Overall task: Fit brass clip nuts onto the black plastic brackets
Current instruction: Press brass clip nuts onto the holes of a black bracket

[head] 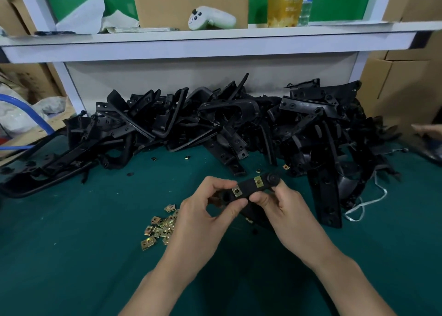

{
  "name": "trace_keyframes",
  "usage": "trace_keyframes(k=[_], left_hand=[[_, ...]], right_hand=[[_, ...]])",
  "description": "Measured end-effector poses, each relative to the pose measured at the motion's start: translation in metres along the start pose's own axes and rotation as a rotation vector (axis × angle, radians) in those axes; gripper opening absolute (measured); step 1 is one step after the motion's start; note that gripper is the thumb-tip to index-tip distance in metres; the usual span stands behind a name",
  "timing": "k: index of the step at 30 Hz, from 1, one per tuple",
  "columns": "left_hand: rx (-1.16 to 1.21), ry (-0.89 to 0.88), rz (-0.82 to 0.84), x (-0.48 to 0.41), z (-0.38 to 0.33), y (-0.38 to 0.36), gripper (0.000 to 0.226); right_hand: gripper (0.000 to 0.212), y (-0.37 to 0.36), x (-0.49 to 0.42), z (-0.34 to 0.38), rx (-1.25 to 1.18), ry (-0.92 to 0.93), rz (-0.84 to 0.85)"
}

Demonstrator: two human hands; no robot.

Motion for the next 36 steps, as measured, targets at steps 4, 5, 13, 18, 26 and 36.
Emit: trace_keyframes(k=[4,5,13,18,26,36], left_hand=[[0.026,0.034,0.010,-0.002,0.002,0.001,0.023],[0.043,0.043,0.015,-0.002,0.001,0.000,0.022],[0.270,0.163,0.041,0.000,0.003,-0.015,0.019],[0.178,0.165,0.082,0.002,0.004,-0.018,0.026],[0.157,0.149,0.105,-0.002,0.001,-0.010,0.028],[0.153,0.097,0.104,-0.002,0.001,-0.009,0.029]], right_hand=[[0.047,-0.001,0.001,-0.002,0.005,-0.003,0.001],[0.048,-0.001,0.001,-0.002,0.003,-0.005,0.000],[0.047,-0.005,0.000,-0.003,0.056,-0.007,-0.009],[0.043,-0.006,0.001,-0.008,0.058,-0.018,-0.006],[0.035,-0.006,-0.002,-0.008,0.008,-0.034,-0.001],[0.031,-0.003,-0.003,-0.009,-0.064,-0.040,-0.030]])
Point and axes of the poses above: each hand's wrist, its own x-axis away from the middle knuckle, its own y-axis out of the back of the hand, z = x × y, the point moved 5 cm from there along -x, towards the middle knuckle, and after that the axes turned 6 degrees about y, right-handed, at the moved point
